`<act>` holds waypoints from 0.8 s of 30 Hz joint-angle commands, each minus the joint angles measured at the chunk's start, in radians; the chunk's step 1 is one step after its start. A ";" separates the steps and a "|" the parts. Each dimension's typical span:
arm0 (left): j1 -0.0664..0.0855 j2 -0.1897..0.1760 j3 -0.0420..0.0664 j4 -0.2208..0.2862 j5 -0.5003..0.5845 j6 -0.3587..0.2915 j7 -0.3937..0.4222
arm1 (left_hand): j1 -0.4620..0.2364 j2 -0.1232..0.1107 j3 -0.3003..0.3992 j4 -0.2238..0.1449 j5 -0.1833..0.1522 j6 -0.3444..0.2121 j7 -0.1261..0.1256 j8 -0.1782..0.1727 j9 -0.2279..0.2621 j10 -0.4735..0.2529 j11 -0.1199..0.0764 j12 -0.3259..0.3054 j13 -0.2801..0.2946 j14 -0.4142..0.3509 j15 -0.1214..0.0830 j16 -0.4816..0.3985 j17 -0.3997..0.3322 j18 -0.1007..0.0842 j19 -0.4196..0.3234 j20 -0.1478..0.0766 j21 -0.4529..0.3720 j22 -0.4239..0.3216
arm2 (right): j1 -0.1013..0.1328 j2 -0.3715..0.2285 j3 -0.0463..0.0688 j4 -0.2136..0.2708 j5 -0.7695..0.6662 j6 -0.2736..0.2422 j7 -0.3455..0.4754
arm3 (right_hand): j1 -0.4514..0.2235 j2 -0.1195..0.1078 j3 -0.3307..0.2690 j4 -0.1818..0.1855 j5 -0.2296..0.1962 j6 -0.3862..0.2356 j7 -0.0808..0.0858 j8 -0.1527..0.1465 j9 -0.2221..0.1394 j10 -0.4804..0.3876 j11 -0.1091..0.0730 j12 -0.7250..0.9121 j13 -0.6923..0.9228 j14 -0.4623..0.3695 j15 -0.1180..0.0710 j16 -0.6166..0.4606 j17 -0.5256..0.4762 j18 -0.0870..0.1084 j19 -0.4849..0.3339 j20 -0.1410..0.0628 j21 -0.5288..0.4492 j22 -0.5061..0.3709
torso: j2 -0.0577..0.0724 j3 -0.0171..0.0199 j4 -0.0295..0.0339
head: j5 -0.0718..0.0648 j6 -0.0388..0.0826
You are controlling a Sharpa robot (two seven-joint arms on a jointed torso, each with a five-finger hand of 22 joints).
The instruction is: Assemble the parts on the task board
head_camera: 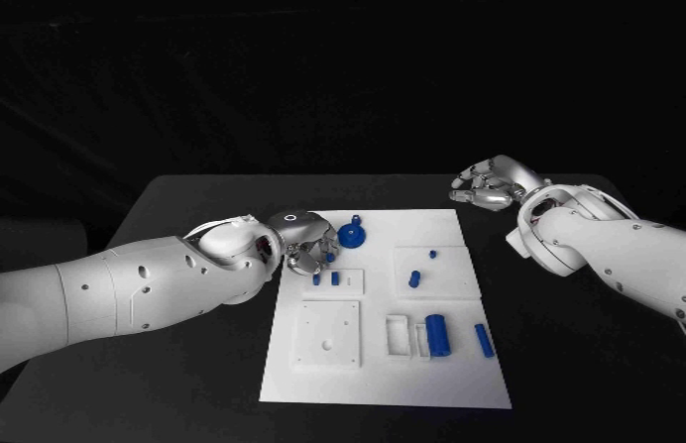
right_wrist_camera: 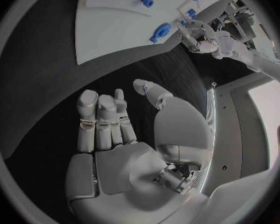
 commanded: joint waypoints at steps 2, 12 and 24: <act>0.000 -0.001 0.001 0.000 0.012 -0.017 0.003 | 0.003 -0.013 0.001 0.010 -0.005 -0.009 0.000 -0.007 -0.002 -0.008 0.002 -0.007 -0.002 0.001 0.010 -0.001 -0.001 0.026 0.005 -0.029 -0.006 0.001 | -0.001 0.000 0.000 0.002 -0.003 0.011 0.009 | 0.002 0.009 0.002 -0.007 0.005 -0.001 0.008 0.003 -0.001 -0.003 0.006 0.003 -0.001 -0.001 0.003 0.003 -0.002 0.085 -0.001 -0.007 -0.007 0.016 | 0.000 0.0002 -0.0001 | 0.000 0.000; 0.000 -0.011 0.004 -0.009 0.018 -0.029 -0.005 | 0.012 -0.017 0.004 0.013 -0.004 -0.017 0.003 -0.008 -0.002 -0.012 0.003 -0.009 -0.002 0.002 0.011 -0.002 -0.003 0.030 0.008 -0.027 -0.006 0.002 | -0.002 -0.003 0.000 0.008 -0.003 0.047 0.039 | 0.009 0.008 0.002 -0.017 -0.002 -0.006 0.010 0.001 -0.003 -0.009 0.008 0.001 -0.003 -0.007 0.005 0.000 -0.003 0.085 -0.006 -0.007 -0.010 0.015 | 0.000 0.0003 -0.0009 | -0.001 0.005; 0.000 -0.038 0.035 -0.027 0.163 -0.082 0.007 | 0.034 -0.011 0.014 0.014 0.004 -0.013 0.015 -0.001 -0.001 -0.014 0.005 -0.011 -0.002 -0.001 0.013 -0.006 -0.006 0.033 0.008 -0.024 -0.009 0.002 | -0.018 -0.020 0.000 0.068 -0.085 0.110 0.114 | 0.053 0.028 0.008 -0.125 -0.109 -0.025 0.021 -0.001 -0.006 -0.078 0.020 -0.207 -0.150 -0.067 0.020 -0.077 -0.061 0.085 -0.063 0.027 -0.067 0.000 | -0.001 0.0014 -0.0016 | -0.018 0.023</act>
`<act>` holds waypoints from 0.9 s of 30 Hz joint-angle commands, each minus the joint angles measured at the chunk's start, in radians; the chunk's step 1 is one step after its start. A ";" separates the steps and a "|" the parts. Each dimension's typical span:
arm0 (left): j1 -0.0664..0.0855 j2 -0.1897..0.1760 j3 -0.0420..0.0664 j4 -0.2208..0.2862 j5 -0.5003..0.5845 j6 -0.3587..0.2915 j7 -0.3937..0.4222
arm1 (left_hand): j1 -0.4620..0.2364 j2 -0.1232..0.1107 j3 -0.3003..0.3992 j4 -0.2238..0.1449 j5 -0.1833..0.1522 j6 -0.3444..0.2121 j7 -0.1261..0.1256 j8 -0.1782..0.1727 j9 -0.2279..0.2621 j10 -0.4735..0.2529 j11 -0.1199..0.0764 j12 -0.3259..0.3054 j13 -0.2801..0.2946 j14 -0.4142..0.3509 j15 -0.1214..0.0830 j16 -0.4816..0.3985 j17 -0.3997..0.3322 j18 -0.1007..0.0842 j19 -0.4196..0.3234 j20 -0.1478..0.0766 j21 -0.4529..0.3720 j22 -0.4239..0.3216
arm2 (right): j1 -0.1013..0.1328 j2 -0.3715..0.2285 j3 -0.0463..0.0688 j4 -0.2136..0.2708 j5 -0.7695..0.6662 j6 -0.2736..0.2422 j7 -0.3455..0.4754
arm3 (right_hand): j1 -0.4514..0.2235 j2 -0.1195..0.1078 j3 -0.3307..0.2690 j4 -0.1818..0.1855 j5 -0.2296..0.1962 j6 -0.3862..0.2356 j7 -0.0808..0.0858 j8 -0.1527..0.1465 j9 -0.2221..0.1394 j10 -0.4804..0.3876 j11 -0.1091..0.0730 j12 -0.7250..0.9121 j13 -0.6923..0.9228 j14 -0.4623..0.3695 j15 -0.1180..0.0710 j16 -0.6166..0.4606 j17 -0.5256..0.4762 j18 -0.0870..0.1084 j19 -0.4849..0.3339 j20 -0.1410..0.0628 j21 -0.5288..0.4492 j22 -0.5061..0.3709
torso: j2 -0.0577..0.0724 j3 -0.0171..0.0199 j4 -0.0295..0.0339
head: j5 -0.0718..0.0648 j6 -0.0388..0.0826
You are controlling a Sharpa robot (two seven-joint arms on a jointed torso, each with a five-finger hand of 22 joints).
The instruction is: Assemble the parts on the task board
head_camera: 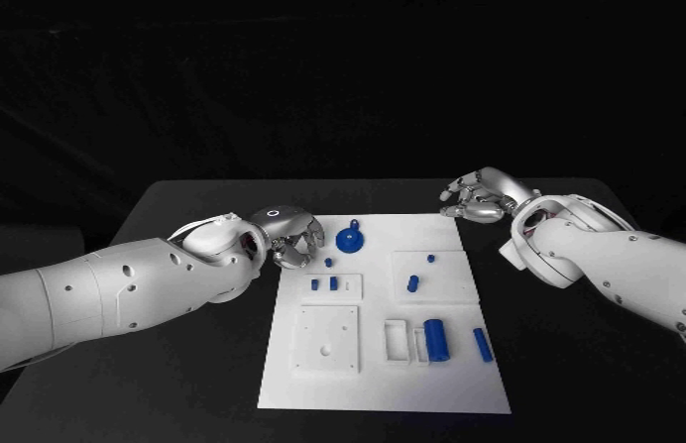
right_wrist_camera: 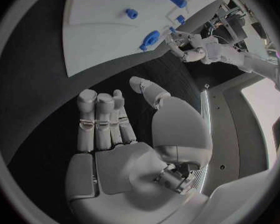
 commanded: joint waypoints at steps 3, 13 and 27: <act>0.002 -0.017 0.024 0.006 0.266 -0.059 0.029 | 0.013 0.002 0.007 0.001 0.009 0.008 0.018 0.009 0.002 -0.008 0.004 -0.003 0.000 -0.012 0.008 -0.016 -0.007 0.032 -0.003 -0.018 -0.011 0.001 | -0.007 -0.007 0.000 0.029 -0.135 0.093 0.066 | 0.026 0.004 0.015 -0.042 -0.050 -0.005 0.006 0.003 0.000 -0.009 0.010 -0.222 -0.168 0.001 0.007 -0.006 -0.022 0.085 0.002 0.008 -0.014 -0.002 | -0.001 0.0004 0.0003 | -0.030 0.012; 0.012 -0.057 0.038 0.048 1.041 -0.069 0.207 | -0.088 -0.003 -0.055 0.042 0.000 0.008 0.024 0.025 0.007 0.008 0.007 0.006 0.007 -0.103 0.013 -0.165 -0.078 -0.003 -0.102 0.003 -0.104 -0.033 | -0.024 -0.032 -0.005 0.097 -0.402 0.146 0.051 | 0.104 0.004 0.055 -0.059 -0.162 0.030 0.005 0.038 0.009 0.104 0.042 -0.678 -0.501 0.022 0.037 0.012 -0.057 0.085 0.031 0.002 -0.022 0.001 | 0.000 0.0008 0.0004 | -0.067 0.022; 0.012 -0.063 0.038 0.098 1.165 -0.012 0.296 | -0.091 0.042 -0.073 -0.004 0.007 0.003 0.022 0.039 0.013 -0.004 0.023 0.001 0.009 -0.149 0.033 -0.319 -0.137 -0.054 -0.186 0.016 -0.203 -0.066 | -0.036 -0.024 -0.030 0.129 -0.651 0.192 -0.027 | 0.131 -0.028 0.120 -0.036 -0.209 0.052 -0.003 0.048 0.000 0.180 0.047 -0.823 -0.578 0.046 0.042 0.026 -0.089 0.085 0.063 0.002 -0.028 0.002 | 0.001 -0.0023 0.0022 | -0.082 0.016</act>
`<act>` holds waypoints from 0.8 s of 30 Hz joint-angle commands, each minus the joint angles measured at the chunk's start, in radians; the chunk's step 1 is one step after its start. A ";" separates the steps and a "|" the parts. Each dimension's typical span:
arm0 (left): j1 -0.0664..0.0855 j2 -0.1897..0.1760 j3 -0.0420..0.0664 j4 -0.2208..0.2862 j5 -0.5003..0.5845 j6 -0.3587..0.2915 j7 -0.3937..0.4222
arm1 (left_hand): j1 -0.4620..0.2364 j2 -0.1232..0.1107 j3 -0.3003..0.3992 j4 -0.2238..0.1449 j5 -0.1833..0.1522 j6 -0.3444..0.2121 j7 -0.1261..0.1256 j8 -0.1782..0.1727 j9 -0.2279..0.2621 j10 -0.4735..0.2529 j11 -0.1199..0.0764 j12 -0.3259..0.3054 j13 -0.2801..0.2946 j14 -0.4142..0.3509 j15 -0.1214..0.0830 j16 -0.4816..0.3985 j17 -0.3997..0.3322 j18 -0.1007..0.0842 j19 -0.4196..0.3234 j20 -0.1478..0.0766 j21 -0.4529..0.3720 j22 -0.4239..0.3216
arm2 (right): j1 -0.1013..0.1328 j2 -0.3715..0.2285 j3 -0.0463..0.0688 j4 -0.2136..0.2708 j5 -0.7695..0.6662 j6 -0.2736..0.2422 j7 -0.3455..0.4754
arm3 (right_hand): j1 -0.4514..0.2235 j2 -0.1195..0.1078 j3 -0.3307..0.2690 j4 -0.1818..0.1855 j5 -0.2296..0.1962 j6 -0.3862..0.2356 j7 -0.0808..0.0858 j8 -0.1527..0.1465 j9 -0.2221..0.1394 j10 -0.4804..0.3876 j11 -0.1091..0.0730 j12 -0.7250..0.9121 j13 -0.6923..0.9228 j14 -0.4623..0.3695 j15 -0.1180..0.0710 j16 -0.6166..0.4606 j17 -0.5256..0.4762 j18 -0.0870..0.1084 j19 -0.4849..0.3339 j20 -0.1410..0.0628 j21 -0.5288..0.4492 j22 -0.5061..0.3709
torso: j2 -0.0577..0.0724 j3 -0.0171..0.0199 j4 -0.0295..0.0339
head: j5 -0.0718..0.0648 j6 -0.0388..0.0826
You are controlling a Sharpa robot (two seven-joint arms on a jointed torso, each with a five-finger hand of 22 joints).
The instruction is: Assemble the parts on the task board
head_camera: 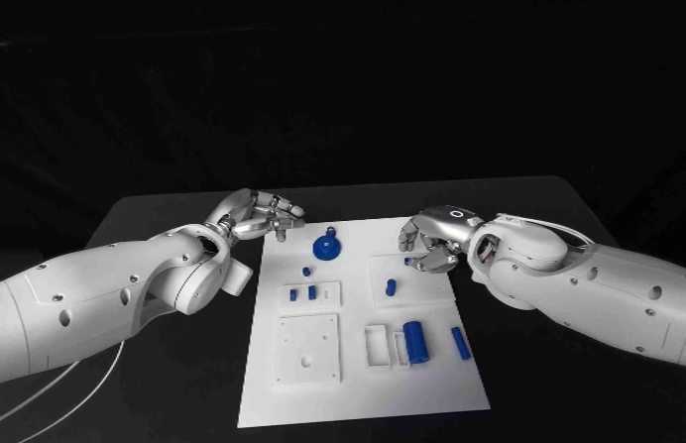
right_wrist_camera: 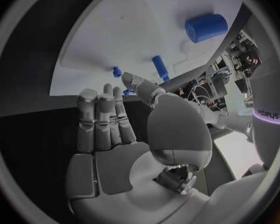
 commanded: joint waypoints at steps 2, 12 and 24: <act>0.001 0.001 0.001 0.006 0.076 0.023 0.055 | -0.001 0.014 0.000 -0.008 0.006 -0.007 -0.001 0.005 0.001 -0.003 0.003 0.001 0.001 -0.007 0.000 -0.008 -0.002 -0.016 -0.007 -0.030 -0.007 -0.002 | -0.004 0.007 -0.003 -0.002 -0.132 0.037 -0.045 | 0.006 -0.010 0.016 0.006 -0.006 0.008 0.001 0.004 -0.004 0.017 0.002 -0.021 -0.009 0.006 0.000 0.006 -0.006 0.070 0.008 0.000 -0.005 0.001 | 0.001 -0.0005 0.0021 | -0.003 -0.004; 0.001 -0.002 0.001 0.004 0.086 0.023 0.056 | -0.004 0.016 -0.001 -0.010 0.006 -0.008 0.000 0.006 0.001 -0.007 0.005 -0.001 0.001 -0.007 0.001 -0.017 -0.003 -0.020 -0.008 -0.031 -0.012 -0.002 | -0.010 0.014 -0.007 -0.004 -0.153 0.049 -0.052 | 0.013 -0.024 0.050 0.030 -0.025 0.016 -0.002 0.008 -0.009 0.047 0.000 -0.051 -0.021 0.010 -0.002 0.014 -0.016 0.070 0.017 0.000 -0.007 0.003 | 0.001 0.0004 0.0007 | 0.000 -0.010; 0.001 -0.001 0.001 0.002 0.088 0.023 0.054 | -0.006 0.016 -0.002 -0.010 0.006 -0.011 0.001 0.005 0.001 -0.009 0.005 -0.002 0.001 -0.006 0.002 -0.021 -0.003 -0.021 -0.008 -0.031 -0.014 -0.002 | -0.015 0.019 -0.010 -0.004 -0.158 0.057 -0.054 | 0.018 -0.012 0.108 0.066 -0.121 0.064 -0.022 0.031 -0.003 0.117 -0.023 -0.045 -0.005 0.019 -0.024 0.020 -0.026 0.070 0.027 0.001 -0.004 0.009 | 0.001 0.0008 0.0003 | 0.002 -0.014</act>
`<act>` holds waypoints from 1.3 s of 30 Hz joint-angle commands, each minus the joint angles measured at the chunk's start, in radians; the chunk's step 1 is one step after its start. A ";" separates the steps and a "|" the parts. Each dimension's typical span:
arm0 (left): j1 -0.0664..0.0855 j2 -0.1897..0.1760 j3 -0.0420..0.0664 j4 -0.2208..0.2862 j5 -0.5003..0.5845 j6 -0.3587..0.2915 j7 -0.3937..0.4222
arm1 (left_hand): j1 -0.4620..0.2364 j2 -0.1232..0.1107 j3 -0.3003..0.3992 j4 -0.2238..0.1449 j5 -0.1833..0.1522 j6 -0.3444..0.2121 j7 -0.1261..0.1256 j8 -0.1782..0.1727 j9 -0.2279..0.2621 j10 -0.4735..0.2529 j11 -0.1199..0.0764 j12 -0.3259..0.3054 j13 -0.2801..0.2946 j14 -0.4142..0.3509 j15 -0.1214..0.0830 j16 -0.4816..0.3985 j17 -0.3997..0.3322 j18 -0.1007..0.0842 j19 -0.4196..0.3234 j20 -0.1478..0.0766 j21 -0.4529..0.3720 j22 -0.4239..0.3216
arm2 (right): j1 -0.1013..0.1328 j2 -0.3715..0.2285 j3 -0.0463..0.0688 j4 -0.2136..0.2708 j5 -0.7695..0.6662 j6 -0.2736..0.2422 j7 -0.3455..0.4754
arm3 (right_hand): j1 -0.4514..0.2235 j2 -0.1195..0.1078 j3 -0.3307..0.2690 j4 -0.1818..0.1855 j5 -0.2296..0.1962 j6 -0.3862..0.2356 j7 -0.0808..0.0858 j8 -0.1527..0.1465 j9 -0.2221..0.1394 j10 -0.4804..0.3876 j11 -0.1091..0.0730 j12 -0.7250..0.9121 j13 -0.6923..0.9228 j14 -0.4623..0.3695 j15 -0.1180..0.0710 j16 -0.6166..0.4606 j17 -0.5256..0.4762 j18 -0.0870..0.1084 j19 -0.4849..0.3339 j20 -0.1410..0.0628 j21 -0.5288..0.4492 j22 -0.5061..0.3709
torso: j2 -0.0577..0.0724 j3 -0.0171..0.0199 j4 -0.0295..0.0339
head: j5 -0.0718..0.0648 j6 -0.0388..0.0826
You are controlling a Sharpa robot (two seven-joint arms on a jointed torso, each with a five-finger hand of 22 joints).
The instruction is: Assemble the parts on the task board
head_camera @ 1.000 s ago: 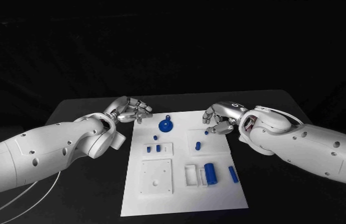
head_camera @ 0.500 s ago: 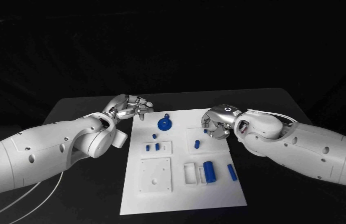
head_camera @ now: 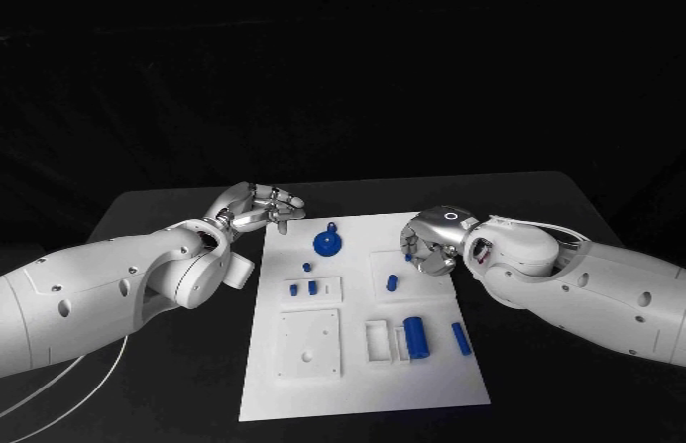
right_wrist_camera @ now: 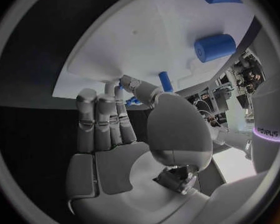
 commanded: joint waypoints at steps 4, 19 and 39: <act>0.001 0.001 0.001 0.000 0.015 0.013 0.015 | 0.001 0.008 0.001 -0.008 0.006 -0.006 0.001 0.003 0.001 -0.006 0.002 -0.002 0.001 -0.006 0.002 -0.007 -0.001 -0.021 -0.008 -0.032 -0.007 -0.001 | -0.005 0.007 -0.004 0.000 -0.022 0.029 -0.006 | 0.002 -0.002 0.009 0.006 -0.009 0.010 0.001 0.004 0.002 0.048 -0.002 -0.003 0.004 -0.001 -0.009 0.004 -0.002 0.084 0.008 0.000 0.001 0.010 | 0.000 0.0001 0.0003 | 0.001 -0.002; 0.001 0.000 0.001 -0.004 0.017 0.016 0.009 | 0.001 0.008 0.000 -0.009 0.005 -0.007 0.002 0.003 0.001 -0.008 0.003 -0.003 0.001 -0.006 0.003 -0.010 -0.001 -0.022 -0.009 -0.032 -0.009 -0.001 | -0.010 0.017 -0.006 0.001 -0.023 0.037 -0.011 | -0.003 -0.007 0.011 0.007 0.001 0.011 0.000 0.004 0.001 0.053 -0.003 -0.008 0.008 0.000 -0.010 0.005 -0.005 0.084 0.011 -0.002 0.002 0.011 | 0.000 -0.0007 -0.0001 | 0.002 -0.008; 0.001 0.000 0.001 -0.006 0.017 0.016 0.007 | 0.002 0.008 0.001 -0.011 0.005 -0.009 0.002 0.003 0.000 -0.010 0.003 -0.003 0.000 -0.005 0.003 -0.013 -0.001 -0.023 -0.009 -0.032 -0.011 -0.001 | -0.012 0.026 -0.008 0.000 -0.026 0.054 -0.015 | 0.005 0.005 0.027 0.004 0.010 0.021 -0.004 0.008 0.002 0.066 -0.006 -0.013 0.016 0.000 -0.013 0.006 -0.010 0.084 0.012 -0.004 0.000 0.012 | 0.000 0.0002 0.0005 | 0.003 -0.012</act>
